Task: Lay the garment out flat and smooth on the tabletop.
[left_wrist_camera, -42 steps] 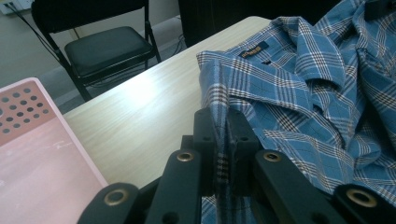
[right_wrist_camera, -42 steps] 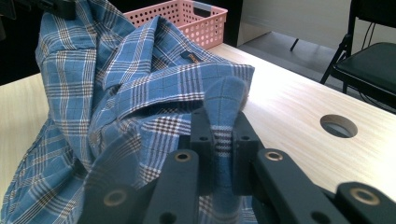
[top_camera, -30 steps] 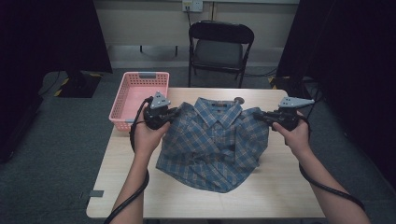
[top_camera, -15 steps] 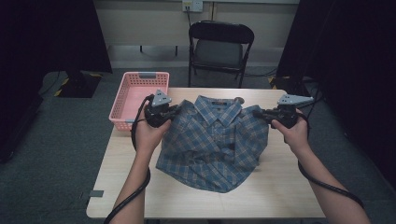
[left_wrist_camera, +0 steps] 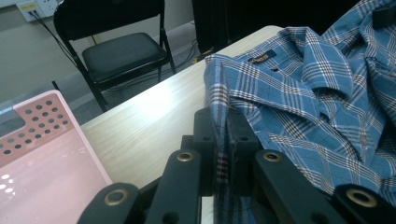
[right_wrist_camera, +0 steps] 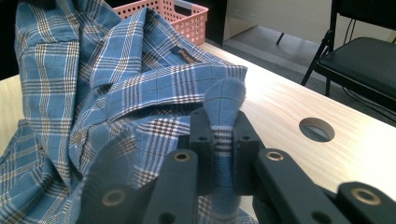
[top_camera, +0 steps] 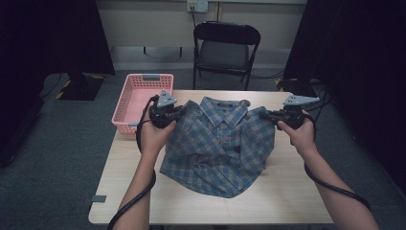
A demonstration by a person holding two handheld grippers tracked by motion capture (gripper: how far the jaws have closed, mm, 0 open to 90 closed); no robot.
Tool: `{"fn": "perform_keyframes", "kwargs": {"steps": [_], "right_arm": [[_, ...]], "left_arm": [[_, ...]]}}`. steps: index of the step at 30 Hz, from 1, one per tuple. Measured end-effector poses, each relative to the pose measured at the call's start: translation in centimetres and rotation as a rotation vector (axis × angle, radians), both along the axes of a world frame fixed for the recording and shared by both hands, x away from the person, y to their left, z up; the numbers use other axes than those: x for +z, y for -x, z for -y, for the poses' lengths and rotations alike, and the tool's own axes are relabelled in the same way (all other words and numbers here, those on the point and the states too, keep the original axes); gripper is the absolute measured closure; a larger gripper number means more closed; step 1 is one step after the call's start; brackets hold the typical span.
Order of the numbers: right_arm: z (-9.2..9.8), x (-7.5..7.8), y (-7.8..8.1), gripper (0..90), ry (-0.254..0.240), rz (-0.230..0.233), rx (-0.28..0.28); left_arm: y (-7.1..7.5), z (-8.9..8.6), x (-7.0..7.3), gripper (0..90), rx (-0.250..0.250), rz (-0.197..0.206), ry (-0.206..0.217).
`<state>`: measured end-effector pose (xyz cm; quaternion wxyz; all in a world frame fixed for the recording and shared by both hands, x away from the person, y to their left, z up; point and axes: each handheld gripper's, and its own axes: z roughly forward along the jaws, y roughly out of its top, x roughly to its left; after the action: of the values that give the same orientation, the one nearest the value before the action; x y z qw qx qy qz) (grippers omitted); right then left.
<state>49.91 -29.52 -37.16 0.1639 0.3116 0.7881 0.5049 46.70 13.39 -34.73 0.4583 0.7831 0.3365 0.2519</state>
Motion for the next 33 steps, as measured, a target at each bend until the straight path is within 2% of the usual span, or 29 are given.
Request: {"fn": "perform_keyframes", "kwargs": {"steps": [13,18,21,24,26,27,28,29,30,32,33], "right_arm": [[-0.2,0.0,-0.7,81.9,0.017,-0.005,-0.002],[-0.3,-0.3,-1.3,81.9,0.05,-0.016,0.013],[-0.2,-0.6,-2.2,81.9,0.076,-0.022,0.015],[-0.3,-0.7,-3.5,82.1,0.084,-0.017,-0.01],[-0.4,-0.6,-4.8,81.9,0.08,0.008,-0.056],[-0.4,-0.5,-5.7,78.6,0.055,0.012,-0.096],[-0.6,-0.4,-6.9,69.4,0.026,0.017,-0.157],[-0.8,-0.4,-7.6,57.6,0.028,0.027,-0.193],[-1.1,-0.4,-8.1,44.9,0.051,0.03,-0.189],[-2.1,-0.6,-8.0,36.5,0.128,0.063,-0.163],[-2.4,-0.8,-7.4,31.8,0.125,0.067,-0.141]], "left_arm": [[-1.2,0.1,-0.5,84.5,0.006,-0.022,0.005],[-2.3,0.4,-0.8,84.5,0.001,-0.027,0.006],[-3.6,0.5,-1.4,84.6,0.007,-0.045,-0.003],[-5.0,0.6,-2.0,84.7,0.042,-0.049,0.006],[-6.3,0.7,-2.4,84.6,0.104,-0.029,0.026],[-7.0,0.9,-2.7,83.8,0.158,0.0,0.017],[-7.4,1.2,-2.9,77.6,0.216,0.03,0.003],[-7.7,1.3,-3.1,65.0,0.243,0.038,-0.003],[-7.9,1.7,-3.5,51.9,0.255,0.021,0.001],[-7.4,2.4,-3.9,38.4,0.211,0.013,-0.005],[-6.7,2.8,-4.2,34.1,0.163,-0.007,-0.006]]}}
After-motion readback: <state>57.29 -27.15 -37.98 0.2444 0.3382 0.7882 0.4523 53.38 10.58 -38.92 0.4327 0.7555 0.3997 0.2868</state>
